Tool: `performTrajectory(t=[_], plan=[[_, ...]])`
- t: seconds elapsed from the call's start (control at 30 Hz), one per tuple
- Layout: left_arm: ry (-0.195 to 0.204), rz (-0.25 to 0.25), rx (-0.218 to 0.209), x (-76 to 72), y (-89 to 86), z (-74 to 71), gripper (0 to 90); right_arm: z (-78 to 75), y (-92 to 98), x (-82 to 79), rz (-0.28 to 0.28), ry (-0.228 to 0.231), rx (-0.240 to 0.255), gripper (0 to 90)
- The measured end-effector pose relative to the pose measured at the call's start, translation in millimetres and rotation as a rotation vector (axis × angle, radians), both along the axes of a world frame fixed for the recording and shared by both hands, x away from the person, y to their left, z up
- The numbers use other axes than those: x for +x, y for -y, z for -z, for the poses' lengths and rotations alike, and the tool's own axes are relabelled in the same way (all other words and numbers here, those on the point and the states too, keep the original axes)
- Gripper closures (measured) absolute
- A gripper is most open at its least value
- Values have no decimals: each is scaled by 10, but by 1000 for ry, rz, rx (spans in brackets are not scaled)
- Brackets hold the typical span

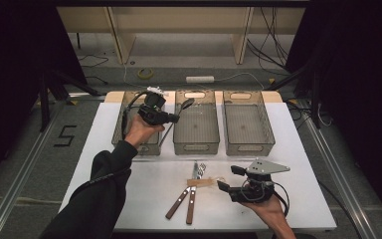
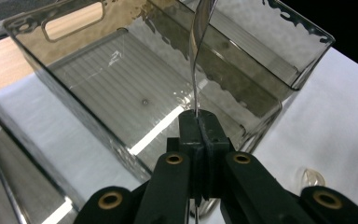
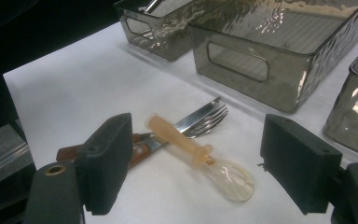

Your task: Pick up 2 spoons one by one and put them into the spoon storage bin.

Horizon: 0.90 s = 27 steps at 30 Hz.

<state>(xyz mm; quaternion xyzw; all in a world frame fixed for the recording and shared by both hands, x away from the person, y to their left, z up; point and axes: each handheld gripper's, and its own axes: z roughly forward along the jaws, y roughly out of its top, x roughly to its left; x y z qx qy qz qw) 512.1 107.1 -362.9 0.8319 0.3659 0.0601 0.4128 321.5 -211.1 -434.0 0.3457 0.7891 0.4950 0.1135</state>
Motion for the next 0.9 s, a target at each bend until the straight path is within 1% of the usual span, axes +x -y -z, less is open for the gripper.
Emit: performTrajectory(t=[0.2, 0.3, 0.4, 0.47, 0.5, 0.57, 0.6, 0.7, 0.73, 0.8, 0.9], plan=[[0, -1, 7, 99, 98, -14, 894, 3, 18, 0, 0, 2, 2, 265], [-3, -11, -7, 138, 122, -19, 894, 1, 19, 0, 0, 2, 2, 265], [-2, -8, -4, 167, 150, -31, 894, 3, 15, 0, 0, 5, 4, 265], [-2, -11, -13, 183, 177, -32, 893, 3, 12, 0, -1, 2, 3, 265], [-2, -9, -10, 194, 189, -31, 894, 5, 12, 4, -4, 6, 1, 265], [-3, -16, -14, 217, 216, -26, 893, 4, 9, 3, -4, 5, 1, 264], [-5, -23, -25, 230, 231, -22, 893, 4, 10, 2, -4, 4, 2, 265], [-7, -31, -31, 276, 250, -6, 893, 2, 10, 2, -4, 1, 1, 265], [-9, -32, -24, 290, 255, 3, 893, 2, 9, 1, -5, 2, 0, 265], [-14, -44, -27, 315, 273, 28, 893, 3, 10, 1, -6, 2, 0, 265], [-11, -52, -25, 336, 295, 50, 893, 2, 15, -1, -4, 0, 5, 265]])
